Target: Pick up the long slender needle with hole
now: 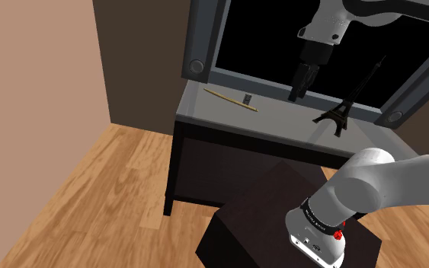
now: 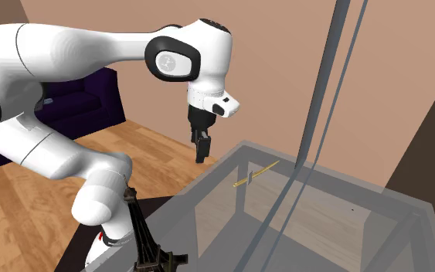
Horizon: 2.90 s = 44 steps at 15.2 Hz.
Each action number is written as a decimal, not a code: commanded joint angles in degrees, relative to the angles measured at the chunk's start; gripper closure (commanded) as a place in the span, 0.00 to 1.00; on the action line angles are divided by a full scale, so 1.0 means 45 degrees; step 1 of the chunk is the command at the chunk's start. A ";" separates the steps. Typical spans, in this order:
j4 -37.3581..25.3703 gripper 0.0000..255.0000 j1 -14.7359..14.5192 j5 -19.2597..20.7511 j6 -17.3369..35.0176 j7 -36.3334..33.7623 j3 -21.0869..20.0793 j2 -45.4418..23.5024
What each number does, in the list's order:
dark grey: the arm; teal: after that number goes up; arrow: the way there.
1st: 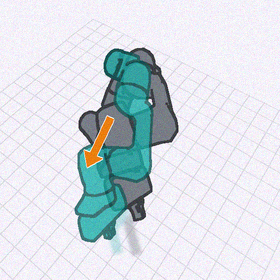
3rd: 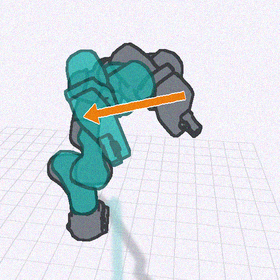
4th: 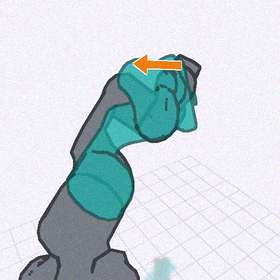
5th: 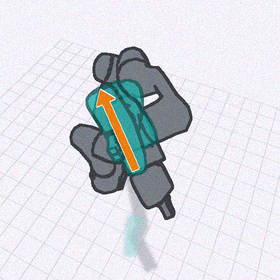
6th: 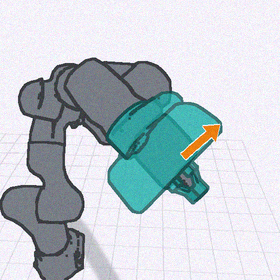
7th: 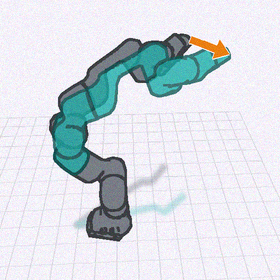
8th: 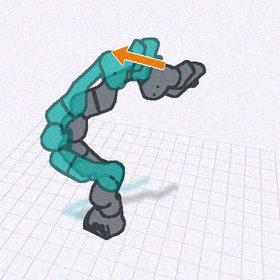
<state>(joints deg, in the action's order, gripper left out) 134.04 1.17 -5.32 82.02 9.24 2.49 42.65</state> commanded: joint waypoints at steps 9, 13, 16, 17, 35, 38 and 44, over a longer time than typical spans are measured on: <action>-0.0432 0.00 -0.0615 0.0390 0.3414 0.1846 0.0062 -0.2880; -0.1043 0.00 -0.0895 0.0494 0.4888 0.2680 0.0035 -0.4462; -0.1660 0.00 -0.1094 0.0550 0.5867 0.3270 -0.0012 -0.5674; -0.1895 0.00 -0.1155 0.0566 0.6167 0.3460 -0.0036 -0.6080; -0.1453 1.00 -0.1294 0.0525 0.7946 0.3720 -0.0131 -0.7225; -0.1285 1.00 -0.1258 0.0549 0.7897 0.3808 -0.0062 -0.7010; -0.2049 1.00 -0.1254 0.0585 0.6858 0.3747 -0.0065 -0.6734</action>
<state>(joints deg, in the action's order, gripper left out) 125.52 -4.48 -2.72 113.81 26.11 2.18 12.16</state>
